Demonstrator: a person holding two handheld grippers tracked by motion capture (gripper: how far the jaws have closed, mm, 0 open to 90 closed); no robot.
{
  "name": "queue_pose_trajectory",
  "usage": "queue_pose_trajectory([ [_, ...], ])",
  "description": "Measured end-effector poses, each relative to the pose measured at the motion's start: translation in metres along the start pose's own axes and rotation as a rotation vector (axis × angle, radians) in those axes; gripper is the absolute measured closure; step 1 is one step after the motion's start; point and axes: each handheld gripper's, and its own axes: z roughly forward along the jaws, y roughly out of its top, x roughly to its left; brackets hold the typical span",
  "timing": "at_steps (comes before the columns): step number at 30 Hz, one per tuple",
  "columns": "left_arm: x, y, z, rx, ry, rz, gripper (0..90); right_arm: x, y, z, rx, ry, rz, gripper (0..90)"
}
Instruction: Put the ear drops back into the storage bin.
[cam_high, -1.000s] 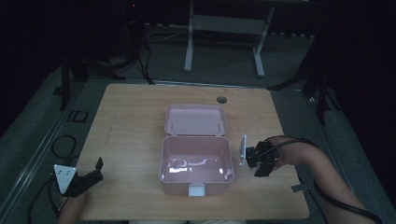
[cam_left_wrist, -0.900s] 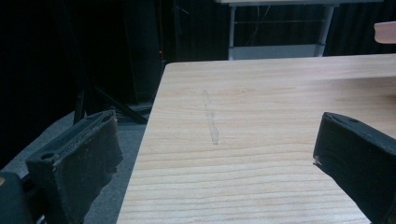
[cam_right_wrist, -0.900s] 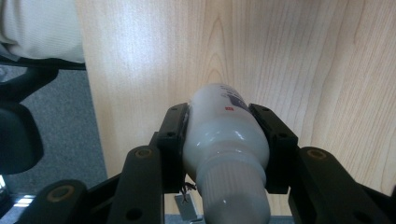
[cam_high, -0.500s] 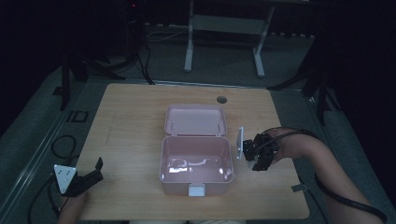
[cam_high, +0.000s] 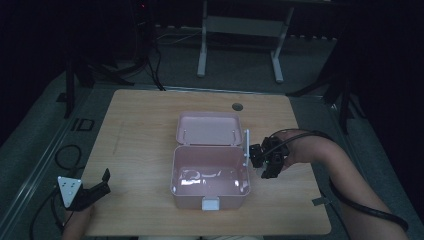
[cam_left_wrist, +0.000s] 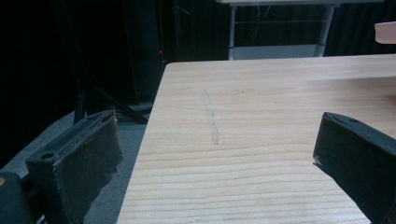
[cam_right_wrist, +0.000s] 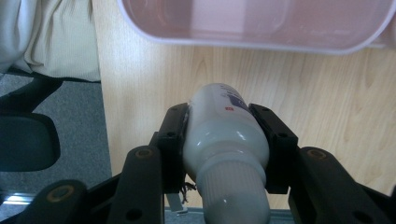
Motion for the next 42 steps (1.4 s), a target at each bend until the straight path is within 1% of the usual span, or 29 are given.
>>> queue_pose_trajectory([
  [2,0.000,0.000,0.000,0.001,0.000,0.000,1.0,-0.001,0.002,-0.002,-0.005,0.001,-0.001,59.7],
  [3,0.000,0.000,0.000,0.001,0.000,0.000,1.0,-0.002,0.007,-0.004,-0.009,-0.001,-0.006,59.7],
  [8,0.000,0.000,0.000,0.000,0.000,0.000,1.0,-0.005,0.018,-0.006,-0.011,0.001,-0.012,59.7],
  [11,0.000,0.000,0.000,0.001,0.000,0.000,1.0,-0.006,0.026,-0.005,-0.018,0.003,-0.030,59.7],
  [14,0.000,0.000,0.000,0.001,0.000,-0.001,1.0,-0.007,0.034,-0.005,-0.019,0.005,-0.041,59.7],
  [15,0.000,0.000,0.000,0.001,0.000,-0.001,1.0,-0.007,0.034,-0.005,-0.019,0.005,-0.041,59.7],
  [19,0.000,0.000,0.000,0.000,-0.001,-0.001,1.0,-0.010,0.047,-0.002,-0.034,0.001,-0.055,59.7],
  [20,0.000,0.000,0.000,0.000,-0.001,-0.001,1.0,-0.010,0.047,-0.002,-0.034,0.001,-0.055,59.7],
  [21,0.000,0.000,0.000,0.000,-0.001,-0.002,1.0,-0.011,0.053,0.001,-0.043,0.001,-0.065,59.7],
  [26,0.001,0.000,0.000,-0.002,-0.003,-0.004,1.0,-0.013,0.063,0.012,-0.044,0.005,-0.080,59.7],
  [27,0.001,0.000,0.000,-0.002,-0.003,-0.004,1.0,-0.013,0.063,0.012,-0.044,0.005,-0.080,59.7],
  [34,0.001,0.000,0.000,-0.002,-0.002,-0.003,1.0,-0.016,0.072,0.040,-0.038,0.032,-0.084,59.7],
  [41,0.000,0.000,0.000,-0.001,-0.002,0.001,1.0,-0.017,0.078,0.067,-0.013,0.057,-0.087,59.7],
  [42,0.000,0.000,0.000,-0.001,-0.002,0.001,1.0,-0.017,0.079,0.070,-0.009,0.055,-0.089,59.7],
])
